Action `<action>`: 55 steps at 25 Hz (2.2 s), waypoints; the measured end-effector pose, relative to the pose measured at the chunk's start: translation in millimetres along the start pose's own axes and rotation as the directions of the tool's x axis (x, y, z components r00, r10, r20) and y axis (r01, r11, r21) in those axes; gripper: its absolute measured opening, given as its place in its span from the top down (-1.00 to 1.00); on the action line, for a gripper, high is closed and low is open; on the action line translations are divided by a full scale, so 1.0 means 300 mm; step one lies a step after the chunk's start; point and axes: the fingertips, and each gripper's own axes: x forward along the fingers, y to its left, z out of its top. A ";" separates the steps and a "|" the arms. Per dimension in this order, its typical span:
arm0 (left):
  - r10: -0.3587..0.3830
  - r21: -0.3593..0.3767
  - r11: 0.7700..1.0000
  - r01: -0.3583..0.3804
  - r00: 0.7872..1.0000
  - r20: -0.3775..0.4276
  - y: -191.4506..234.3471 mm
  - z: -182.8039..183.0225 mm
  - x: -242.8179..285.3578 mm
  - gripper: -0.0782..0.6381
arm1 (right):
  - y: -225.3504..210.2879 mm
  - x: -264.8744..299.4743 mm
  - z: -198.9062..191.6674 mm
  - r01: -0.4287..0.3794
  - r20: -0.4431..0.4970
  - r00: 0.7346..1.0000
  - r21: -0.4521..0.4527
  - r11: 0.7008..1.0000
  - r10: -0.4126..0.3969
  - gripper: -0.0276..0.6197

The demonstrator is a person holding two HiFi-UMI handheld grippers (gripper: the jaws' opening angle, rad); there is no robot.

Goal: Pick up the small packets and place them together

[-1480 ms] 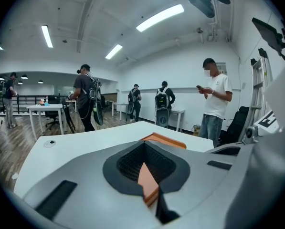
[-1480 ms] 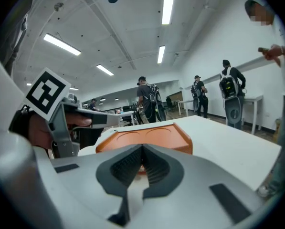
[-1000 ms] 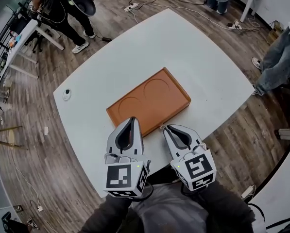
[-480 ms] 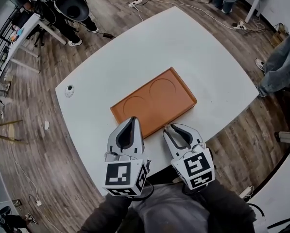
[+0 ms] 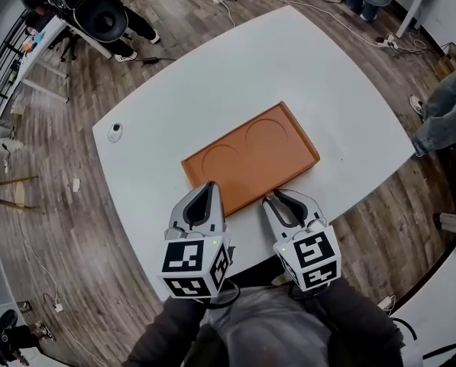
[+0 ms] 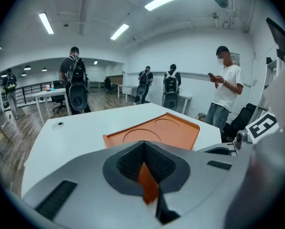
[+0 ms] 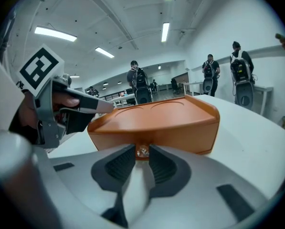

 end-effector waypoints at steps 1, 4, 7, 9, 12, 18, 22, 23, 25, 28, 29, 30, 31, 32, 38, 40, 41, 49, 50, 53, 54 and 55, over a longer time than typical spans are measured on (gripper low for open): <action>0.000 -0.009 1.000 0.000 1.000 -0.010 0.006 -0.012 0.006 0.79 | 0.000 0.005 0.001 0.000 -0.004 1.000 0.001 1.000 0.000 0.64; 0.011 -0.004 1.000 -0.011 1.000 -0.015 0.015 -0.024 0.014 0.79 | -0.002 0.015 0.000 0.006 -0.013 1.000 0.004 1.000 -0.006 0.64; 0.012 0.011 1.000 -0.012 1.000 -0.024 0.018 -0.015 0.026 0.79 | -0.007 0.016 0.005 -0.001 -0.023 1.000 0.006 1.000 0.001 0.66; 0.008 0.016 1.000 -0.008 0.999 -0.032 0.020 -0.012 0.030 0.79 | -0.008 0.018 0.009 -0.009 -0.025 1.000 0.012 1.000 0.010 0.69; 0.008 0.024 1.000 -0.007 0.999 -0.039 0.020 -0.023 0.035 0.79 | -0.009 0.021 0.003 -0.010 -0.026 1.000 0.018 1.000 0.010 0.70; 0.006 0.016 1.000 -0.005 0.999 -0.037 0.021 -0.018 0.029 0.79 | -0.003 0.006 -0.001 -0.001 -0.025 1.000 0.017 1.000 0.002 0.70; 0.012 0.019 1.000 -0.012 0.999 -0.035 0.033 -0.020 0.028 0.79 | 0.008 -0.005 -0.013 -0.001 -0.026 1.000 0.023 1.000 0.001 0.70; 0.015 0.018 1.000 -0.014 0.999 -0.035 0.034 -0.020 0.028 0.79 | 0.009 -0.008 -0.017 -0.001 -0.027 1.000 0.023 1.000 0.002 0.70; 0.018 0.019 1.000 -0.017 0.999 -0.036 0.035 -0.022 0.028 0.79 | 0.012 -0.017 -0.026 -0.003 -0.030 1.000 0.024 1.000 0.003 0.70; 0.019 0.030 0.999 -0.017 0.999 -0.040 0.032 -0.024 0.031 0.79 | 0.013 -0.033 -0.037 -0.002 -0.034 0.999 0.027 1.000 0.003 0.70; 0.018 0.031 0.999 -0.017 0.999 -0.042 0.031 -0.025 0.031 0.79 | 0.013 -0.037 -0.040 -0.001 -0.036 0.999 0.027 1.000 0.002 0.70; 0.017 0.030 0.999 -0.016 0.999 -0.043 0.031 -0.026 0.030 0.79 | 0.014 -0.040 -0.043 -0.001 -0.037 0.999 0.028 1.000 0.002 0.70; 0.016 0.029 0.999 -0.015 0.999 -0.044 0.030 -0.028 0.029 0.79 | 0.015 -0.043 -0.046 -0.001 -0.037 0.999 0.028 1.000 0.002 0.70; 0.016 0.028 1.000 -0.015 0.999 -0.043 0.029 -0.029 0.028 0.79 | 0.015 -0.047 -0.049 0.000 -0.035 0.999 0.027 1.000 0.001 0.70; 0.024 0.046 0.999 -0.023 0.999 -0.036 0.025 -0.022 0.031 0.79 | 0.016 -0.070 -0.058 0.006 -0.029 1.000 0.024 1.000 -0.005 0.70; 0.027 0.050 0.998 -0.025 0.999 -0.037 0.020 -0.022 0.037 0.79 | 0.009 -0.077 -0.064 0.004 -0.030 1.000 0.024 1.000 -0.003 0.70; 0.027 0.053 0.998 -0.025 0.999 -0.037 0.017 -0.022 0.040 0.79 | 0.007 -0.081 -0.067 0.004 -0.031 1.000 0.023 1.000 -0.003 0.70; 0.032 0.047 0.998 -0.031 0.999 -0.034 0.027 -0.026 0.034 0.79 | 0.023 -0.110 -0.090 0.000 -0.036 0.999 0.026 1.000 0.001 0.70; 0.032 0.045 0.999 -0.030 0.999 -0.032 0.030 -0.026 0.034 0.79 | 0.026 -0.112 -0.093 0.000 -0.035 0.999 0.026 1.000 0.001 0.70; 0.037 0.049 0.998 -0.036 0.999 -0.030 0.037 -0.027 0.037 0.79 | 0.032 -0.121 -0.105 0.000 -0.033 0.999 0.029 1.000 0.001 0.70; 0.041 0.054 0.998 -0.039 0.999 -0.031 0.037 -0.027 0.039 0.79 | 0.031 -0.125 -0.109 -0.001 -0.032 0.999 0.030 1.000 0.002 0.70; 0.045 0.058 0.997 -0.043 0.999 -0.031 0.035 -0.027 0.041 0.79 | 0.030 -0.129 -0.113 -0.002 -0.031 1.000 0.031 1.000 0.003 0.70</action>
